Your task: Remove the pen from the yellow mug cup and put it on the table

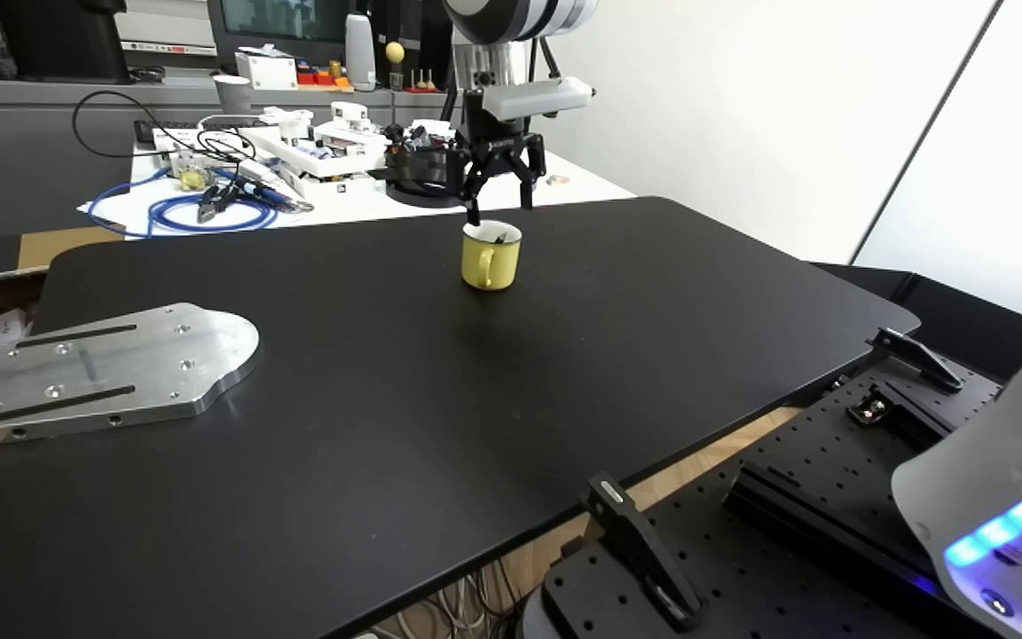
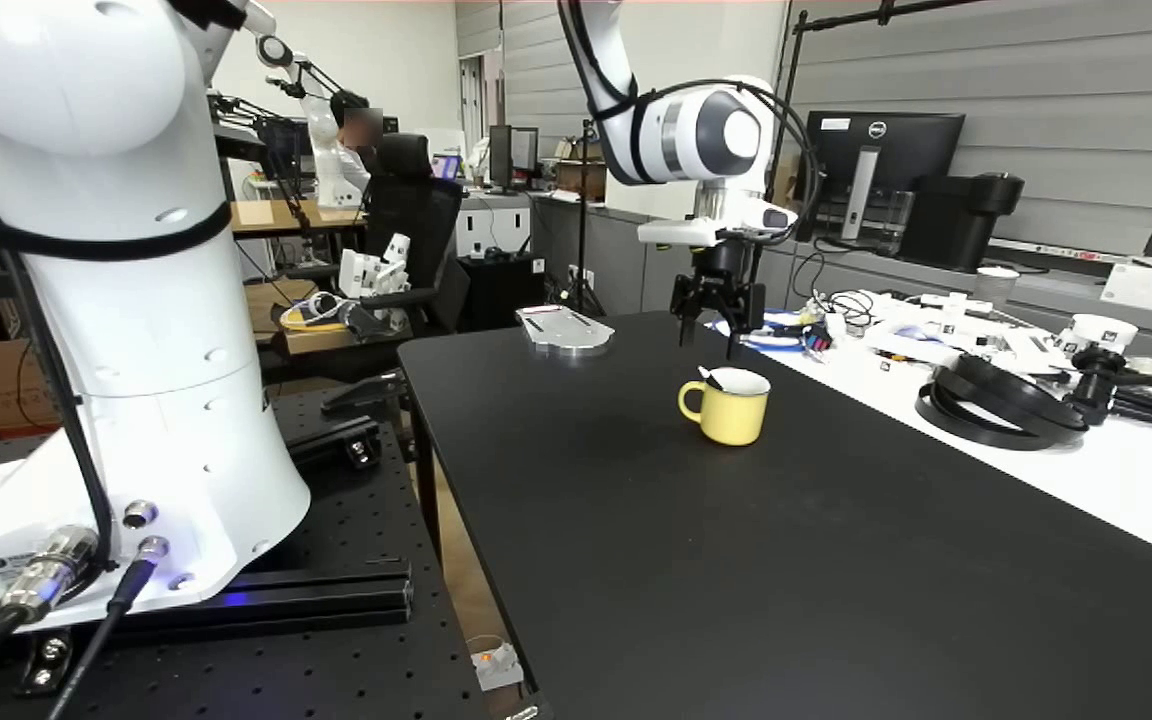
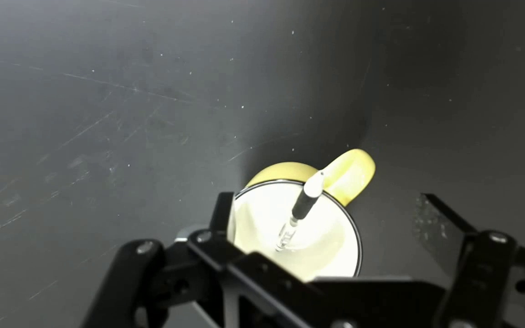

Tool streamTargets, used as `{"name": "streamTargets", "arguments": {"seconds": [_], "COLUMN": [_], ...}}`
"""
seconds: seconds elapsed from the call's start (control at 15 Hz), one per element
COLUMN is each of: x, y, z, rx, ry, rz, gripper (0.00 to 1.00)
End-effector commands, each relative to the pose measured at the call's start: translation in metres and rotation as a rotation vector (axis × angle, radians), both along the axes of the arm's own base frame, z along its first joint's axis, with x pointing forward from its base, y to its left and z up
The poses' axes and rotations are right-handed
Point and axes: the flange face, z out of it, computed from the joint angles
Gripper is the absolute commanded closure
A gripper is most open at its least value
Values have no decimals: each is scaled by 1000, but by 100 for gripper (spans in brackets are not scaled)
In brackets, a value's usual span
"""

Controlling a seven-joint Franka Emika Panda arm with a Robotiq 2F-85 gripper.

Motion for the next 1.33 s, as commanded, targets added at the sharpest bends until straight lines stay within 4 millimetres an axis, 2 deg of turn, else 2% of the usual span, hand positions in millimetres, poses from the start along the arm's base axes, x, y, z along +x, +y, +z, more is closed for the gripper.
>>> {"name": "streamTargets", "arguments": {"seconds": [0.0,0.4,0.47,0.6,1.07,1.27], "x": [-3,-6,-7,-8,-9,-9], "y": [-8,-13,-14,-14,-13,-15], "z": [-5,-10,-12,-15,-23,-23], "rx": [12,12,14,18,26,28], "ry": [-15,-22,-18,-13,-11,-12], "rz": [-8,-13,-14,-17,-27,-34], "gripper": [0,0,25,33,83,99]}}
